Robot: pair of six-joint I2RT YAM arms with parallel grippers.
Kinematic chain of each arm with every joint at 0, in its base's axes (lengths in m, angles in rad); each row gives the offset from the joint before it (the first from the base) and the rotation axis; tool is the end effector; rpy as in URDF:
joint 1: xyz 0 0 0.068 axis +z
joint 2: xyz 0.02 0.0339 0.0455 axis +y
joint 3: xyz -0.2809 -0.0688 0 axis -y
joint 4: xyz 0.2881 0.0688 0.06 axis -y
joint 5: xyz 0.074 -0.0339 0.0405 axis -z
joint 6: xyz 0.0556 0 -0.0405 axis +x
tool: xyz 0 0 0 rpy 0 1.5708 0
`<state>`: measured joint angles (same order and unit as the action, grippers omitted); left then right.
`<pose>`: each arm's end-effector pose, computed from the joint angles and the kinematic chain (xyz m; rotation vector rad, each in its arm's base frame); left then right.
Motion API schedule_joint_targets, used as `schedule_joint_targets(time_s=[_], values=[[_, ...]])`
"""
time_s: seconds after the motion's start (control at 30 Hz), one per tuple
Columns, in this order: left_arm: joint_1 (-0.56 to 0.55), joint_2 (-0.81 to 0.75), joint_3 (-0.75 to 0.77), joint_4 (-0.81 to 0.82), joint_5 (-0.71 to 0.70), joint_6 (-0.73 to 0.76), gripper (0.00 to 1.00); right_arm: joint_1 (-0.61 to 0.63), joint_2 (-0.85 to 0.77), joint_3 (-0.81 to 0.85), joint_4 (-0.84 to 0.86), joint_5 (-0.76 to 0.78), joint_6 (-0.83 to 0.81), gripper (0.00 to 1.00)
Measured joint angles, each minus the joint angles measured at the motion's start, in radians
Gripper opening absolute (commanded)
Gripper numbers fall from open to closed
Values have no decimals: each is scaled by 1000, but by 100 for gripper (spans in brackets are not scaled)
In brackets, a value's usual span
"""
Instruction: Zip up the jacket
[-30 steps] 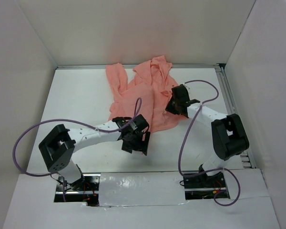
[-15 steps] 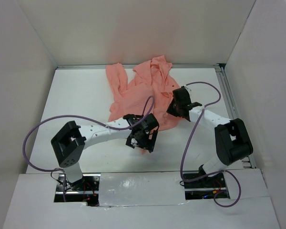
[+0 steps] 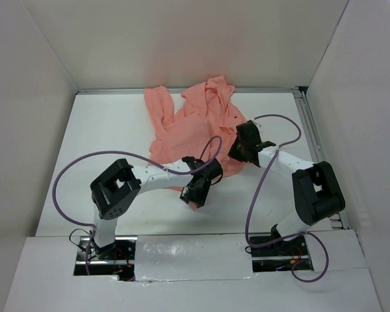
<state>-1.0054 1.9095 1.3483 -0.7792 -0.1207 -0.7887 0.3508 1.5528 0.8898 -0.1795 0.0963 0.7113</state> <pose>0.2300 -0.3499 0.1501 0.2935 2.8853 -0.1529 0.3446 0.1204 0.1678 0.4819 2.3941 0.3699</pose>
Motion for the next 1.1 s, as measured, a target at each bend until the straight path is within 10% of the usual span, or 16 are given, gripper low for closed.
schedule_joint_targets(time_s=[0.33,0.73,1.1], values=[[11,7,-11,18,15,30,0,-13,0,-27,8,-8,0,0],[57,-119,-140,154,164,116,0,-29,-75,-90,28,-73,-29,0],[177,-498,-251,478,408,154,0,-46,-596,-389,170,-361,-73,0]])
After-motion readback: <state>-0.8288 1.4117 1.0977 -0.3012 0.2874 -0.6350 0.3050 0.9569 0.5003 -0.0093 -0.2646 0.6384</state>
